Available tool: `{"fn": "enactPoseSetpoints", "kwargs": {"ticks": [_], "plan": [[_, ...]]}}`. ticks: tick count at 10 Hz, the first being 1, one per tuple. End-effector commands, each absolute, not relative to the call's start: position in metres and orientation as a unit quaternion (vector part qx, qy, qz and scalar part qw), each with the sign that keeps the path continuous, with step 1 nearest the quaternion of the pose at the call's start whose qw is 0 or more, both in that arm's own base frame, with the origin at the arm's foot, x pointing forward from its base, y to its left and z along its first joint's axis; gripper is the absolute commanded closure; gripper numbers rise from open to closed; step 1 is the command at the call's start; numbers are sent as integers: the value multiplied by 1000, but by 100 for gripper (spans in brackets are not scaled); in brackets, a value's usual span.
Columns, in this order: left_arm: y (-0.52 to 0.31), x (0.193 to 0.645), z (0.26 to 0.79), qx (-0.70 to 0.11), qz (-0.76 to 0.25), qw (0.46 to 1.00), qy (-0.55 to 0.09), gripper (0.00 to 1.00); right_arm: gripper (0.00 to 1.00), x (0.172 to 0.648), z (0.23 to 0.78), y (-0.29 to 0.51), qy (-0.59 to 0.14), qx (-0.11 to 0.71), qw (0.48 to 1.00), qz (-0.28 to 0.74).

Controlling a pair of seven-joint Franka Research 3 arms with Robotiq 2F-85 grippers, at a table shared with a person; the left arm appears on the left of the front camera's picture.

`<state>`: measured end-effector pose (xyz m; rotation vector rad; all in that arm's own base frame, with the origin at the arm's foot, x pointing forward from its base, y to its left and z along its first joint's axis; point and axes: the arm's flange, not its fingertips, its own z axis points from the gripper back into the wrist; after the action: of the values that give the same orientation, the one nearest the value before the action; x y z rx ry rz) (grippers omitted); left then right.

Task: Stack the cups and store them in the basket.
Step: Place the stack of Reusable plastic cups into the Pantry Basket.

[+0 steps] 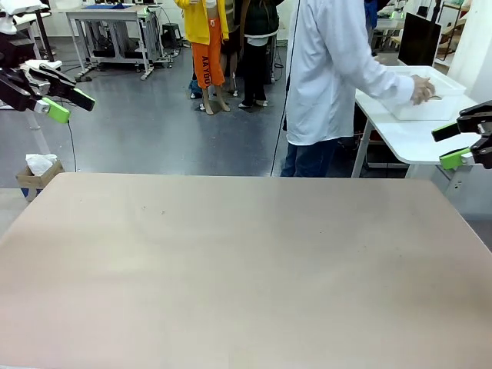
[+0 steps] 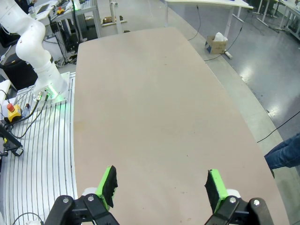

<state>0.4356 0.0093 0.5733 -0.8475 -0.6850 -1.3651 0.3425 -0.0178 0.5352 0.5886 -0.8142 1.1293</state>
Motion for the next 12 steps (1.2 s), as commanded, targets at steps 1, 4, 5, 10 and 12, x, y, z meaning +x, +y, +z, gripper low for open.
{"fn": "enactPoseSetpoints", "kwargs": {"ticks": [1, 4, 5, 10, 12], "plan": [[9, 436, 577, -373, -595, 646, -298, 0, 0, 344, 538, -17, -377, 274, 725, 507], [9, 436, 577, -373, -595, 646, -298, 0, 0, 344, 538, -17, -377, 274, 725, 507], [9, 436, 577, -373, -595, 646, -298, 0, 0, 344, 538, -17, -377, 274, 725, 507], [9, 436, 577, -373, -595, 646, -298, 0, 0, 344, 538, -17, -377, 274, 725, 507], [9, 436, 577, -373, -595, 646, -298, 0, 0, 344, 538, -17, -377, 274, 725, 507]]}}
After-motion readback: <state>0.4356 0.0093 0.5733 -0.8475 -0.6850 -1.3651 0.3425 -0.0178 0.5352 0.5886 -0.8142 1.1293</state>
